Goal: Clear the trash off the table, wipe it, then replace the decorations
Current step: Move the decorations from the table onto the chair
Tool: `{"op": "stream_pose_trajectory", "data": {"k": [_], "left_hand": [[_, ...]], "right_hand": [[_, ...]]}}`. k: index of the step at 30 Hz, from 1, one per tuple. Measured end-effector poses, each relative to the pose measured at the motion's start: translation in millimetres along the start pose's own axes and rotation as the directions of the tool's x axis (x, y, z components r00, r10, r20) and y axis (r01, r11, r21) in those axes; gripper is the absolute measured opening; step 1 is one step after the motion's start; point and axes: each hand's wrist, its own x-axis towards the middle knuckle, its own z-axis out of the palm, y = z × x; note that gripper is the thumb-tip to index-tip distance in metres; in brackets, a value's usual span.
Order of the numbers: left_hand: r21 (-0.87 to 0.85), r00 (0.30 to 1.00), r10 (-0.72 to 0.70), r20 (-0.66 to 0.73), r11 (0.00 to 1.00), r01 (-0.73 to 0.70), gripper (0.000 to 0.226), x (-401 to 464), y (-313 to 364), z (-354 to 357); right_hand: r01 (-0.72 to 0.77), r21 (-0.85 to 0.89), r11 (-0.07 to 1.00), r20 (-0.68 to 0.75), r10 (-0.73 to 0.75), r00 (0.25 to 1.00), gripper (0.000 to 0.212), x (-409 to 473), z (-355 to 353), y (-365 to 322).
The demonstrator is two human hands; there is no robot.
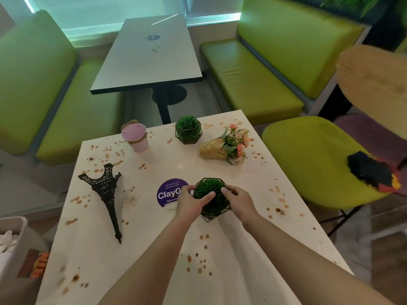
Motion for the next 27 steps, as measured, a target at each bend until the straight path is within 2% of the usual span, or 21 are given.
{"op": "stream_pose_trajectory", "data": {"k": [5, 8, 12, 19, 23, 27], "left_hand": [[0.039, 0.992, 0.052, 0.112, 0.998, -0.057, 0.09, -16.9, 17.4, 34.2], [0.083, 0.982, 0.082, 0.172, 0.992, -0.098, 0.09, -22.9, 34.3, 57.9], [0.049, 0.967, 0.112, 0.228, 0.991, -0.127, 0.102, -21.2, 64.8, 103.3], [0.039, 0.944, 0.223, 0.245, 0.97, -0.24, 0.088, -9.9, 126.7, 180.1], [0.012, 0.94, 0.211, 0.268, 0.975, -0.222, 0.097, 8.9, 165.3, 235.6], [0.028, 0.924, 0.254, 0.287, 0.962, -0.273, 0.09, 34.6, 194.4, 284.4]], "right_hand": [[0.006, 0.036, 0.999, -0.091, -0.003, 0.996, 0.033, -12.0, -42.8, 4.7], [0.013, 0.057, 0.998, -0.15, -0.004, 0.989, 0.031, -14.0, -70.6, 4.9], [0.038, 0.141, 0.989, -0.228, -0.005, 0.974, 0.031, -3.8, -115.4, -4.1], [0.095, 0.219, 0.971, -0.275, -0.032, 0.961, 0.032, 45.2, -196.6, -20.9], [0.115, 0.188, 0.975, -0.269, -0.062, 0.961, 0.03, 93.2, -252.5, -34.7], [0.111, 0.15, 0.983, -0.29, -0.063, 0.955, 0.031, 139.2, -299.4, -42.1]]}}
